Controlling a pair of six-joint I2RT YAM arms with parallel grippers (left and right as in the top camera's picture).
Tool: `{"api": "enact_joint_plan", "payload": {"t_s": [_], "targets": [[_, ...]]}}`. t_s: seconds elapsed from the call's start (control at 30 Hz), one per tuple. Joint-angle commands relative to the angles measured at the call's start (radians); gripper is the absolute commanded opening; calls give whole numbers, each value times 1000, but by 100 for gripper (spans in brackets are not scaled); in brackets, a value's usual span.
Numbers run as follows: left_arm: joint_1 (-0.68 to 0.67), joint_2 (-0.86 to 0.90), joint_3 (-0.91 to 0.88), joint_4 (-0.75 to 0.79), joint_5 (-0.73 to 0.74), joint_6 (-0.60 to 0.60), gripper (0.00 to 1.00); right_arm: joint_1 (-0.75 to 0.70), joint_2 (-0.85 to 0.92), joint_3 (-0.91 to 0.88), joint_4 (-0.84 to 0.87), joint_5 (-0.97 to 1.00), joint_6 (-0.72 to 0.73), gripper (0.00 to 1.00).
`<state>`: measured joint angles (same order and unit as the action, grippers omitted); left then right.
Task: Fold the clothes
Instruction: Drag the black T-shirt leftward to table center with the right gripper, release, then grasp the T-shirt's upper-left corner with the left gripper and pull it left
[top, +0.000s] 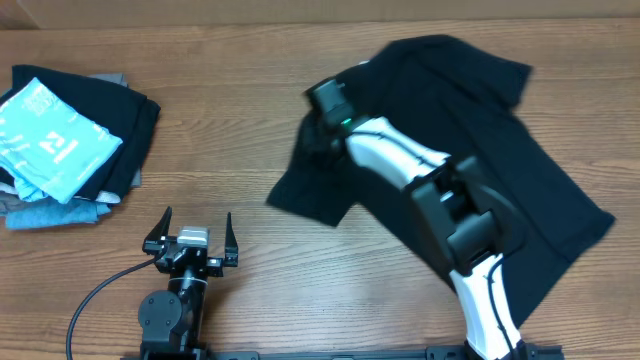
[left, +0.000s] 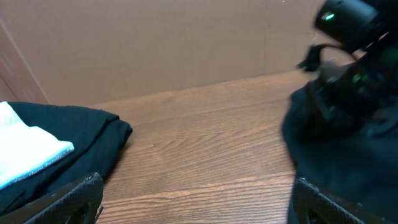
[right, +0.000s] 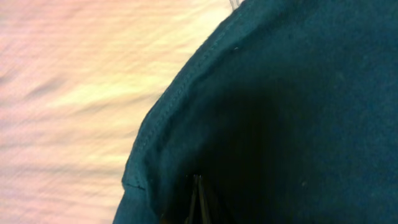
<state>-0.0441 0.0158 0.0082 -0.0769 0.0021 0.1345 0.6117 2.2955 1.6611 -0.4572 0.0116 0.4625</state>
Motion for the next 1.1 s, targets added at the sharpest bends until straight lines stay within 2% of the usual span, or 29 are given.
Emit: {"api": "enact_joint_plan", "payload": {"t_s": [0.0,0.17,0.27,0.43,0.53,0.6,0.7,0.8,0.9,0.97,1.0,1.03,1.07], "targets": [[0,-3,-3,0,-10,16,100,125,55,-38,-28,-79,-42,4],[0,-3,-3,0,-10,16,100,278,55,-37,-35,-134,-206,4],[0,-3,-3,0,-10,16,100,295,40,-6,-72,-133,-231,4],[0,-3,-3,0,-10,16,100,207,-77,108,-151,-92,-232,4],[0,-3,-3,0,-10,16,100,101,-191,154,-176,-92,-230,4],[0,-3,-3,0,-10,16,100,-1,-280,186,-264,-92,-227,4],[0,-3,-3,0,-10,16,100,-167,-390,192,-431,-92,-228,16],[0,-3,-3,0,-10,16,100,-352,-459,192,-573,-93,-228,42],[0,-3,-3,27,-12,23,100,-544,-474,192,-708,-100,-228,56],[0,-3,-3,43,-11,23,100,-632,-472,192,-767,-100,-227,68],[0,-3,-3,29,-10,22,100,-670,-472,192,-788,-101,-227,77],[0,-3,-3,35,-18,23,100,-702,-472,192,-808,-101,-227,94],[0,-3,-3,40,-13,22,100,-726,-472,192,-827,-100,-228,100]]}}
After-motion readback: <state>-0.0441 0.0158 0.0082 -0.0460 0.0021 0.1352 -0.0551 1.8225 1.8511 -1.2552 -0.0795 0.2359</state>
